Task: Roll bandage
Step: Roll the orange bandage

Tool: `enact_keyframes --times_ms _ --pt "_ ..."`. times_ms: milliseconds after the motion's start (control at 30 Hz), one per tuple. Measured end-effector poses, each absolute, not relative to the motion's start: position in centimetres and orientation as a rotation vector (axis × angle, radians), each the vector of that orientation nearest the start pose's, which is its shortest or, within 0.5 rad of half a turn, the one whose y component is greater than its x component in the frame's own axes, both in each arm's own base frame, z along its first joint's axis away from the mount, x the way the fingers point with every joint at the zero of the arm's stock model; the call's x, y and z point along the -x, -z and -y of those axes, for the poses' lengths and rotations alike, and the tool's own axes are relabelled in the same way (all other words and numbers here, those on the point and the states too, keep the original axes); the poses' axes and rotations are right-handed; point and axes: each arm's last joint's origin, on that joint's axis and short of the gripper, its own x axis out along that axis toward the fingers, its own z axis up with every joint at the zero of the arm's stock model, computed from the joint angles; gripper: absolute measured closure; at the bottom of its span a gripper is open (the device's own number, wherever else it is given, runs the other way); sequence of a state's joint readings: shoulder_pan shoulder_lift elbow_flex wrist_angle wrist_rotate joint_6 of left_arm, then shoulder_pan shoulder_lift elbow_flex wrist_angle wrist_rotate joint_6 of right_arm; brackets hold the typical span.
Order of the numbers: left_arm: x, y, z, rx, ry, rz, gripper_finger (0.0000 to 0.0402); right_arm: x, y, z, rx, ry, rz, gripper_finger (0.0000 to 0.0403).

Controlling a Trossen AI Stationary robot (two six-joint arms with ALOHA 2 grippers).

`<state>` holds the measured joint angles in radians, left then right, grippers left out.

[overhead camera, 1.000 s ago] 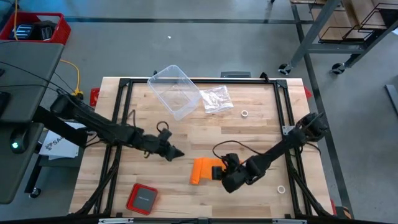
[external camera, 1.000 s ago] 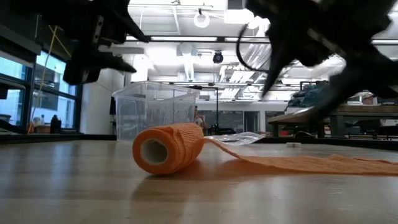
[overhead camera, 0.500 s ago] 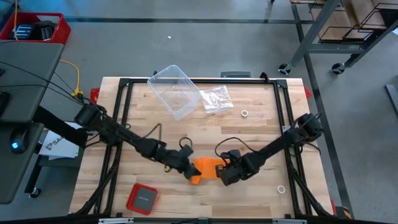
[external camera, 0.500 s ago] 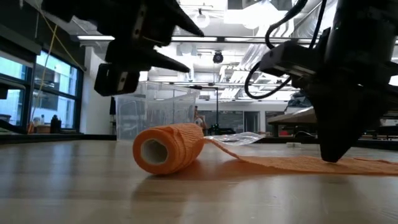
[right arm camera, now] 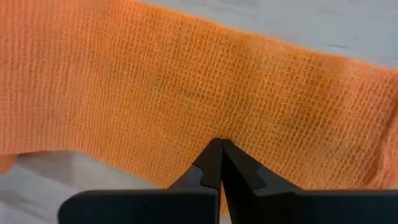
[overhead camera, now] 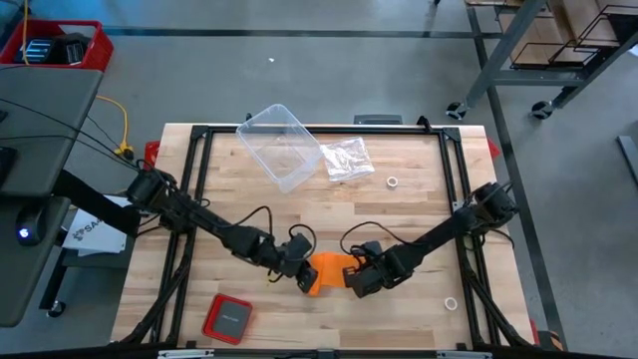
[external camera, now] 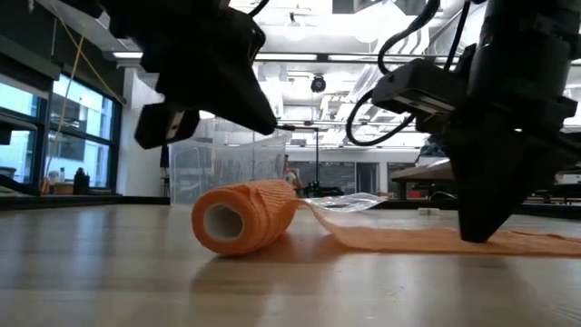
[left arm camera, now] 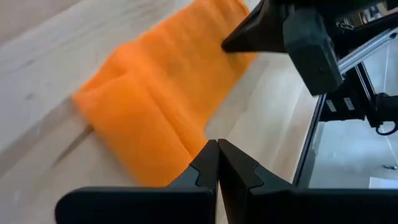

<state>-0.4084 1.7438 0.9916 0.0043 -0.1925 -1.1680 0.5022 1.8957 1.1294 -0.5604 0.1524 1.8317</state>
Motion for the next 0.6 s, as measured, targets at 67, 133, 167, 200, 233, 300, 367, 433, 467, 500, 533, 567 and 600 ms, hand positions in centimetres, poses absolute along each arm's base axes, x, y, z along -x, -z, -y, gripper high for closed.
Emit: enact_keyframes --times_ms 67,133,167,200,233,300,367,433,467,500,533,567,600 --pt "-33.1 -17.2 13.5 0.885 -0.225 -0.732 0.0401 -30.8 -13.1 -16.4 -1.148 0.853 -1.044 0.0403" --pt "-33.4 -16.8 13.5 0.886 -0.214 -0.74 0.0401 -31.0 -13.0 -16.5 -1.159 0.848 -1.026 0.0403" --pt "-33.5 -16.6 13.5 0.893 -0.203 -0.74 0.0401 -31.1 -13.0 -16.5 -1.162 0.844 -1.022 0.0403" --pt "-33.6 -16.3 13.6 0.896 -0.195 -0.751 0.0401 -31.1 -13.0 -16.5 -1.161 0.841 -1.023 0.0403" --pt "-33.6 -15.9 13.7 0.895 -0.192 -0.771 0.0401 -31.1 -13.0 -16.5 -1.156 0.842 -1.025 0.0403" --pt "-33.7 -15.1 13.8 0.9 -0.196 -0.804 0.0401 -30.9 -12.9 -16.5 -1.145 0.852 -1.039 0.0403" --pt "-33.7 -14.3 13.8 0.902 -0.211 -0.838 0.0401 -30.8 -12.9 -16.6 -1.14 0.853 -1.058 0.0403" --pt "-33.8 -13.8 13.9 0.914 -0.214 -0.855 0.0401 -30.5 -12.9 -16.8 -1.127 0.855 -1.069 0.0403" --pt "-33.8 -13.8 13.9 0.917 -0.211 -0.863 0.0401 -30.4 -12.9 -17.0 -1.12 0.857 -1.079 0.0403" --pt "-33.7 -13.7 13.9 0.916 -0.212 -0.874 0.0401 -30.1 -12.8 -17.1 -1.111 0.863 -1.094 0.0403" --pt "-33.7 -13.7 13.9 0.913 -0.215 -0.878 0.0401 -29.9 -12.8 -17.3 -1.108 0.865 -1.108 0.0403" --pt "-33.6 -13.8 13.8 0.906 -0.212 -0.877 0.0401 -29.7 -12.8 -17.5 -1.1 0.867 -1.127 0.0403" --pt "-33.6 -13.9 13.7 0.898 -0.213 -0.881 0.0401 -29.4 -12.8 -17.7 -1.091 0.871 -1.145 0.0403"
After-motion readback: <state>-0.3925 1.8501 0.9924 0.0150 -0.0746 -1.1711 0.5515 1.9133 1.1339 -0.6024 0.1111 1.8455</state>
